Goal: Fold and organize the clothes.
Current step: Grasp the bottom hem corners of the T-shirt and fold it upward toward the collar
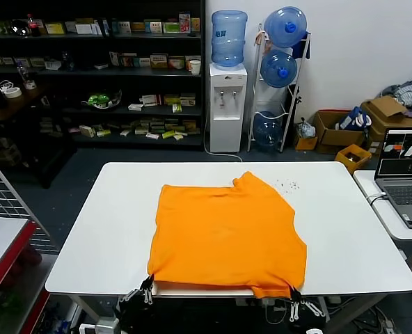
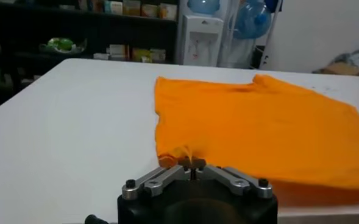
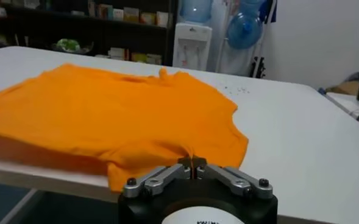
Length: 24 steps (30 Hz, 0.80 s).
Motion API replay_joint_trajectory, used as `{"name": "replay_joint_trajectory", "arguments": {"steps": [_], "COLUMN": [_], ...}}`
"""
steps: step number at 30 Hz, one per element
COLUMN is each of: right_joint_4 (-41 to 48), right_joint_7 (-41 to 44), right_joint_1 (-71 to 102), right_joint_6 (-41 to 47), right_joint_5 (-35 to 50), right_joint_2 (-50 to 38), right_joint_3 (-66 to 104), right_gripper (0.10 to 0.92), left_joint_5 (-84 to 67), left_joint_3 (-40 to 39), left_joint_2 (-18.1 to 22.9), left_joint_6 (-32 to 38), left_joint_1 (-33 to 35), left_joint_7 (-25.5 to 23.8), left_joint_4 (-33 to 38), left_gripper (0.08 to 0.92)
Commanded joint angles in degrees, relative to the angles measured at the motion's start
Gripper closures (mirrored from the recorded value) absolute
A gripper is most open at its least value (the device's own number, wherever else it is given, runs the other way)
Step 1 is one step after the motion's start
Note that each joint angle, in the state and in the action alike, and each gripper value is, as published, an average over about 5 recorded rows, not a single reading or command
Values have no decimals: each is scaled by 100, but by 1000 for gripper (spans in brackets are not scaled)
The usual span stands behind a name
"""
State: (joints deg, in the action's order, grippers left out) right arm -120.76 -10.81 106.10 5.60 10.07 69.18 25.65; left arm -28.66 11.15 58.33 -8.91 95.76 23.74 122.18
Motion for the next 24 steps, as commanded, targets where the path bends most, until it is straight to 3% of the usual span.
{"name": "replay_joint_trajectory", "arguments": {"steps": [1, 11, 24], "right_joint_4": [-115, 813, 1778], "right_joint_7": [-220, -506, -583], "right_joint_1": [-907, -2666, -4030], "right_joint_6": [5, 637, 1048], "right_joint_5": [405, 1422, 2031], "right_joint_2": [-276, -1082, -1182], "right_joint_3": [20, -508, -1337], "right_gripper": [900, 900, 900], "left_joint_5": [-193, -569, -574], "left_joint_3": [17, -365, -1095], "left_joint_2": [-398, -496, -235], "left_joint_6": [437, 460, 362], "left_joint_1": [-287, -2066, -3176], "left_joint_7": [-131, -303, -156], "left_joint_4": [44, -1166, -2238], "left_gripper": [898, 898, 898]}}
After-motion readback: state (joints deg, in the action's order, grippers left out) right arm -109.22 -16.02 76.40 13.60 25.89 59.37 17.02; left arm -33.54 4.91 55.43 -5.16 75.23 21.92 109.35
